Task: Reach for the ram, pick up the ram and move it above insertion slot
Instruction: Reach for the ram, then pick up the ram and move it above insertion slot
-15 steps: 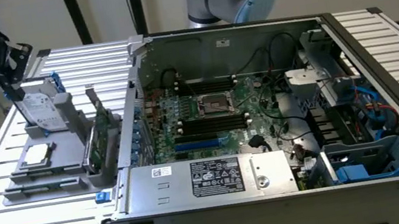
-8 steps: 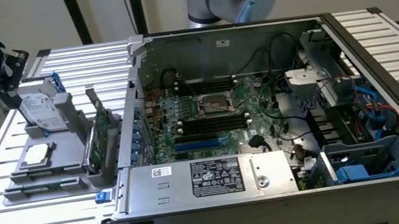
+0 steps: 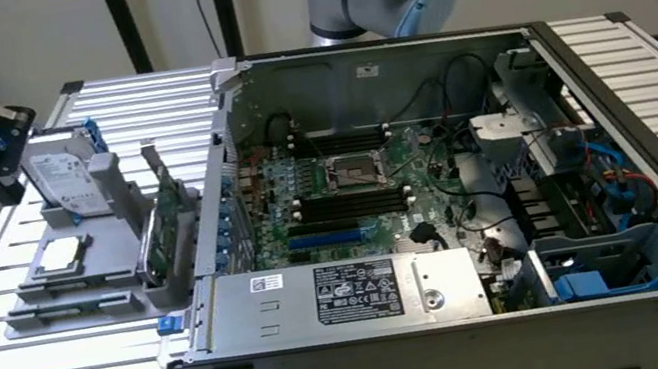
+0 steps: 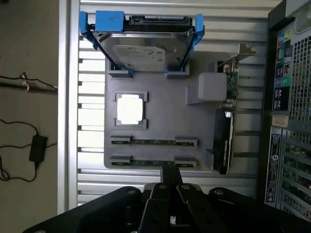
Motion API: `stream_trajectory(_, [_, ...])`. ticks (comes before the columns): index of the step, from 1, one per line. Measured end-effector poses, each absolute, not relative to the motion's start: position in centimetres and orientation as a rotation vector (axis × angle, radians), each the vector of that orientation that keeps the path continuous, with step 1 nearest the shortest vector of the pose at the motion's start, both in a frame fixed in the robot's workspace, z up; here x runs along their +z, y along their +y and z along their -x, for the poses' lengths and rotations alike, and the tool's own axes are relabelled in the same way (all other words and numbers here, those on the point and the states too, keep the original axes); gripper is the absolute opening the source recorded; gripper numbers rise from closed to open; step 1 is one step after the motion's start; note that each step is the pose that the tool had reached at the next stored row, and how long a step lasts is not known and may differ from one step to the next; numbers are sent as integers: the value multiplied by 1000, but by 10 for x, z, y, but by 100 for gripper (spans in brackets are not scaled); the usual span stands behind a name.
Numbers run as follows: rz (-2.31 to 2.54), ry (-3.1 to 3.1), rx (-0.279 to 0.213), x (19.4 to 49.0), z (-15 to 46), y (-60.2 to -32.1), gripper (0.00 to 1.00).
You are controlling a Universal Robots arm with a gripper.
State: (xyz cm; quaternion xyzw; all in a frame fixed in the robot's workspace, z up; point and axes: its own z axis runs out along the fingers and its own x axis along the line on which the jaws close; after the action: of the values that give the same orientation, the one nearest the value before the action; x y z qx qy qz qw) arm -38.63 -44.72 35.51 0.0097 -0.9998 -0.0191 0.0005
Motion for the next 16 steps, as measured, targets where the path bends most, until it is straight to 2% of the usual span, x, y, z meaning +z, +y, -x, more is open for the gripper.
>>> stream_trajectory(7, [-31, -3140, -60, 354, 393, -459, 11])
stream_trajectory(16, [-31, -3140, -60, 354, 393, -459, 11])
